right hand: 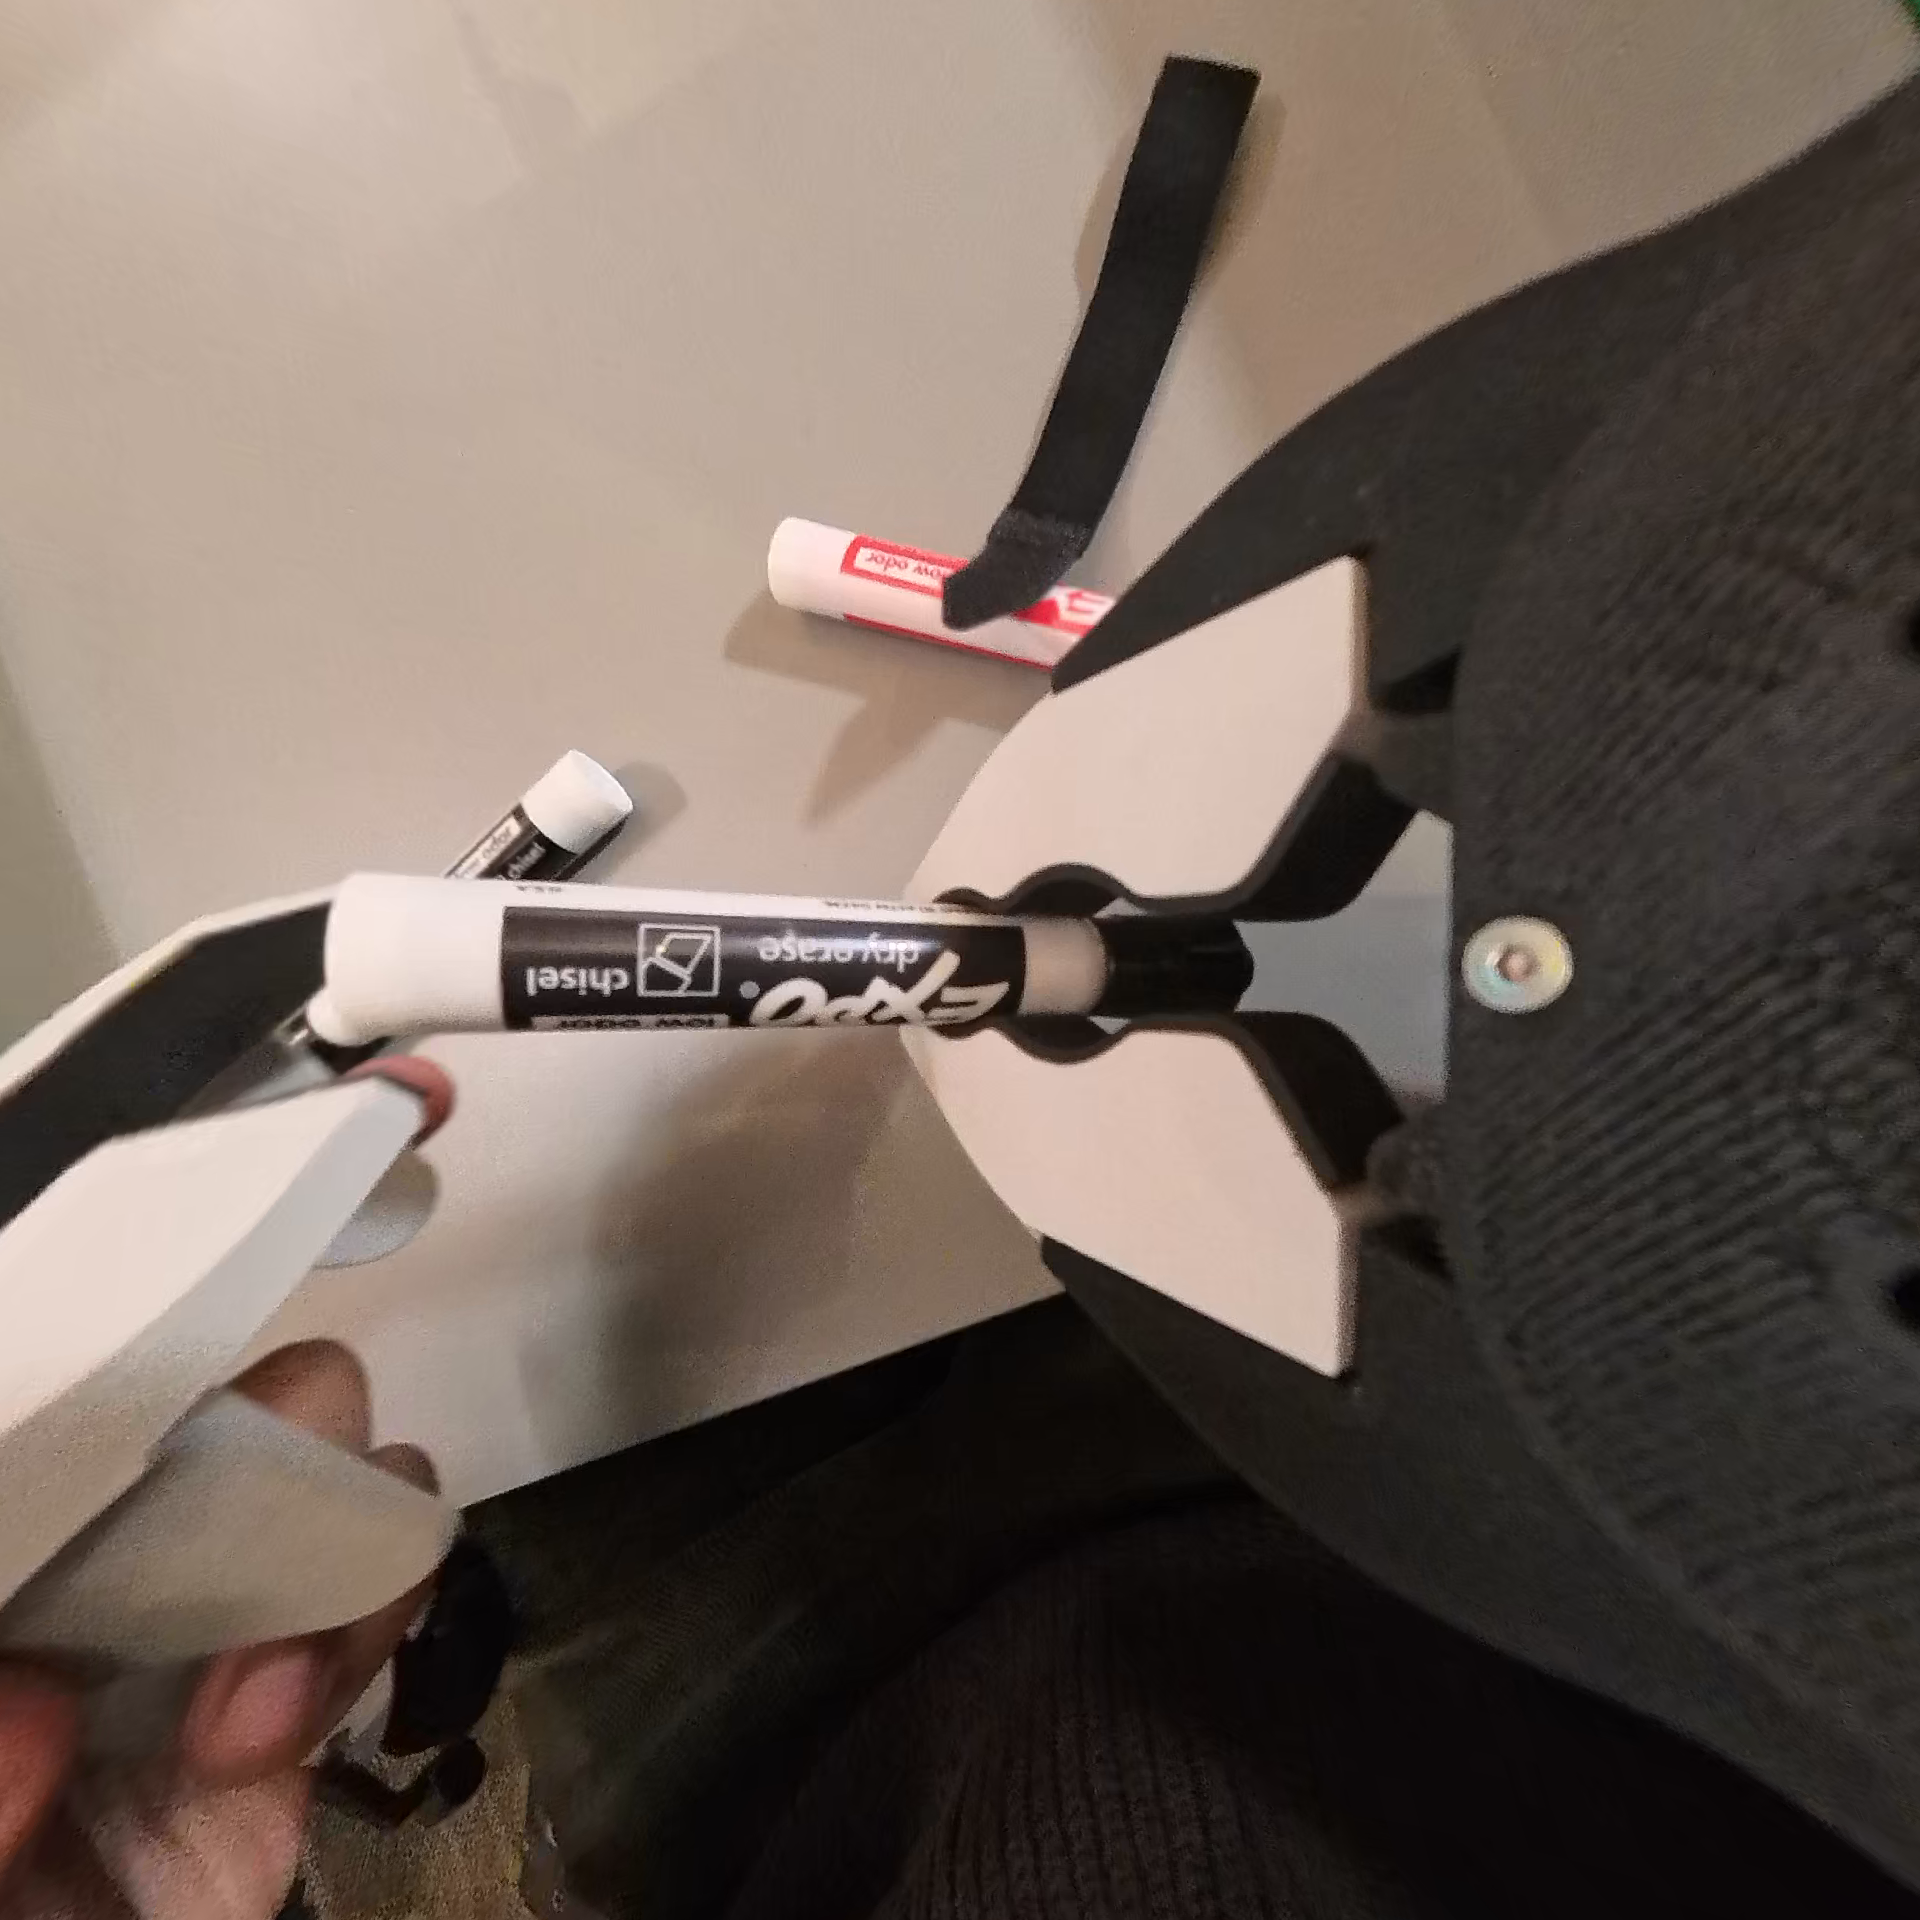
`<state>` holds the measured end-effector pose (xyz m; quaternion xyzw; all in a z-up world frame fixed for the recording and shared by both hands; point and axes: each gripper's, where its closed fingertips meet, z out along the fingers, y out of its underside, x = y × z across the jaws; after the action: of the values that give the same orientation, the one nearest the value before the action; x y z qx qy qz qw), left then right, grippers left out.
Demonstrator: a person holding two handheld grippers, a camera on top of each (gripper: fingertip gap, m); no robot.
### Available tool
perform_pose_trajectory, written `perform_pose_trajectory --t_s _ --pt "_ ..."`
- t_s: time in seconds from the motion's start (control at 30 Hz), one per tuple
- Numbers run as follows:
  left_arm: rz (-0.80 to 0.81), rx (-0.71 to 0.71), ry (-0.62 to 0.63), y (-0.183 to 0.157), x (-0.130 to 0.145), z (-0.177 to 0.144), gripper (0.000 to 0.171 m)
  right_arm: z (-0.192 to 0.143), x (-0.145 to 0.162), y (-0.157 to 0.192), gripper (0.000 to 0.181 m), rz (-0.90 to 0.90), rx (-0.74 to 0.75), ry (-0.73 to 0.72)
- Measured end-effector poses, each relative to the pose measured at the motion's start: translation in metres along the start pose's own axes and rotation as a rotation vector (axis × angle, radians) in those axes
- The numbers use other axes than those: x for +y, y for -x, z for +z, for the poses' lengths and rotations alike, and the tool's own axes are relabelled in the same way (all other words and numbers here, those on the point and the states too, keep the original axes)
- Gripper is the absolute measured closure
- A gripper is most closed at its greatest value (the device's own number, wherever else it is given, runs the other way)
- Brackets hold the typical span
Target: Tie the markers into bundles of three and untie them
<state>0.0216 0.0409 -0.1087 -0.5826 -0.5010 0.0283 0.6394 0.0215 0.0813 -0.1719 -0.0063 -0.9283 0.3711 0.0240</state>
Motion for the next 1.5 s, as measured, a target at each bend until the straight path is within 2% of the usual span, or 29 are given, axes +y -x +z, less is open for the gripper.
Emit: perform_pose_trajectory --t_s 0.13,0.3,0.4,0.5,0.8,0.93,1.07,1.13,1.23,1.37,1.5 --pt "0.142 -0.203 -0.003 0.026 0.000 -0.032 0.120 0.004 -0.005 -0.007 0.167 0.005 -0.019 0.038" --pt "0.278 -0.503 0.114 0.069 0.018 -0.060 0.118 0.012 -0.011 -0.018 0.166 -0.012 -0.016 0.059" --pt "0.348 -0.613 0.195 0.087 0.029 -0.072 0.118 0.017 -0.015 -0.016 0.166 -0.013 -0.040 0.055" --pt "0.398 -0.688 0.223 0.103 0.029 -0.083 0.118 0.021 -0.018 -0.011 0.166 -0.012 -0.061 0.050" --pt "0.326 -0.664 0.325 0.116 0.042 -0.083 0.120 0.022 -0.014 -0.004 0.166 -0.014 -0.068 0.055" --pt "0.326 -0.628 0.398 0.112 0.053 -0.075 0.127 0.018 -0.009 -0.006 0.166 -0.011 -0.046 0.063" --pt "0.331 -0.620 0.467 0.109 0.059 -0.074 0.146 0.014 -0.007 -0.007 0.167 0.001 -0.032 0.055" --pt "0.304 -0.576 0.490 0.105 0.061 -0.072 0.149 0.011 -0.004 -0.008 0.167 0.003 -0.017 0.061" --pt "0.319 -0.526 0.486 0.101 0.057 -0.067 0.142 0.006 0.001 -0.011 0.167 0.010 0.007 0.068" --pt "0.425 -0.505 0.468 0.095 0.046 -0.051 0.128 -0.003 0.011 -0.012 0.167 0.039 0.035 0.067" --pt "0.547 -0.482 0.521 0.087 0.047 -0.025 0.127 -0.014 0.024 -0.011 0.167 0.068 0.064 0.073"
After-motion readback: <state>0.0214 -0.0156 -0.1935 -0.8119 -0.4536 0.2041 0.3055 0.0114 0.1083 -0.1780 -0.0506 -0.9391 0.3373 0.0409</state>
